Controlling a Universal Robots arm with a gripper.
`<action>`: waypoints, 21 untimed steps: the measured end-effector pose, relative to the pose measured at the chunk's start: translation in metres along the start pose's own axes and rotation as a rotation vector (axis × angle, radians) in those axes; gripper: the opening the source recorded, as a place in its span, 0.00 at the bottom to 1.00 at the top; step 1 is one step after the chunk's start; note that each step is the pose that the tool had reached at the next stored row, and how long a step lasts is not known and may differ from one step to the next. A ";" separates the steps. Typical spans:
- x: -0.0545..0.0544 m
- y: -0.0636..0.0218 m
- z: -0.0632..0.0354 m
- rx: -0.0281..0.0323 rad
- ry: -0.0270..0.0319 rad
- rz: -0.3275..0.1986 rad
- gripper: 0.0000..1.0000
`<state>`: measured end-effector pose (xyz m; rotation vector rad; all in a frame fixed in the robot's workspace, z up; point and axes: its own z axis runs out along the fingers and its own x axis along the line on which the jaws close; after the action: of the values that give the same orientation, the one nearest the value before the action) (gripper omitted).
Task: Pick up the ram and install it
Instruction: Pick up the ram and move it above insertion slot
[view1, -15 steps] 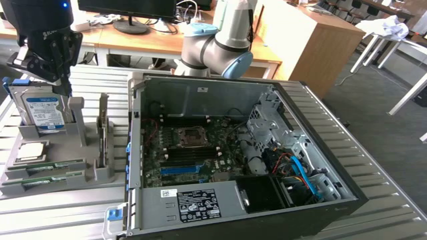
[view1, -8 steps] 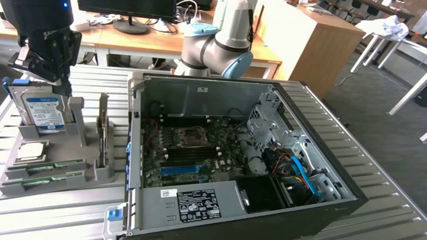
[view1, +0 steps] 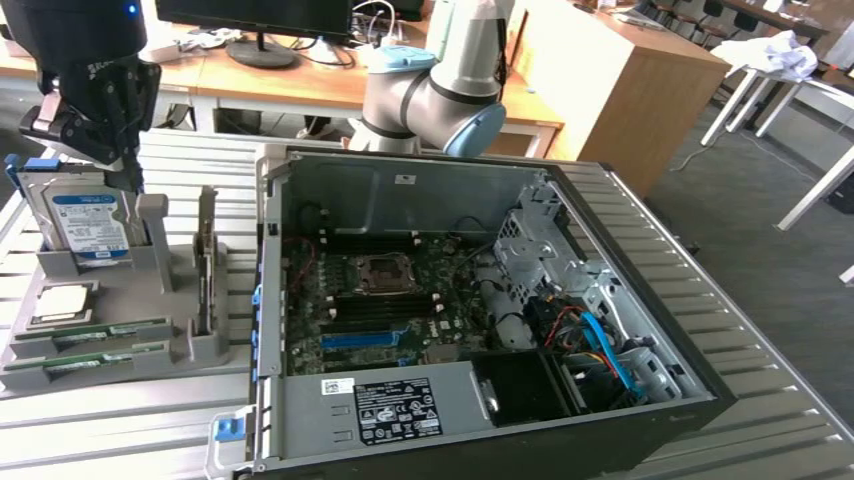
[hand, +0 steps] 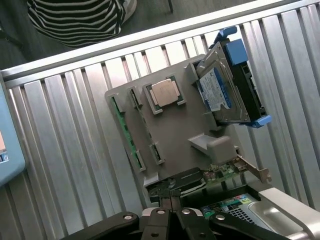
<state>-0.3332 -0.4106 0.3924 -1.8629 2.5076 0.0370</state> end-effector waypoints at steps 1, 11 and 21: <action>0.000 0.0000 0.0000 -0.0001 0.0000 -0.007 0.10; 0.000 0.0000 0.0000 -0.0022 0.0006 -0.080 0.10; 0.000 0.0000 0.0000 -0.0044 0.0013 -0.158 0.10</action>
<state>-0.3332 -0.4106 0.3924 -2.0558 2.3546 0.0391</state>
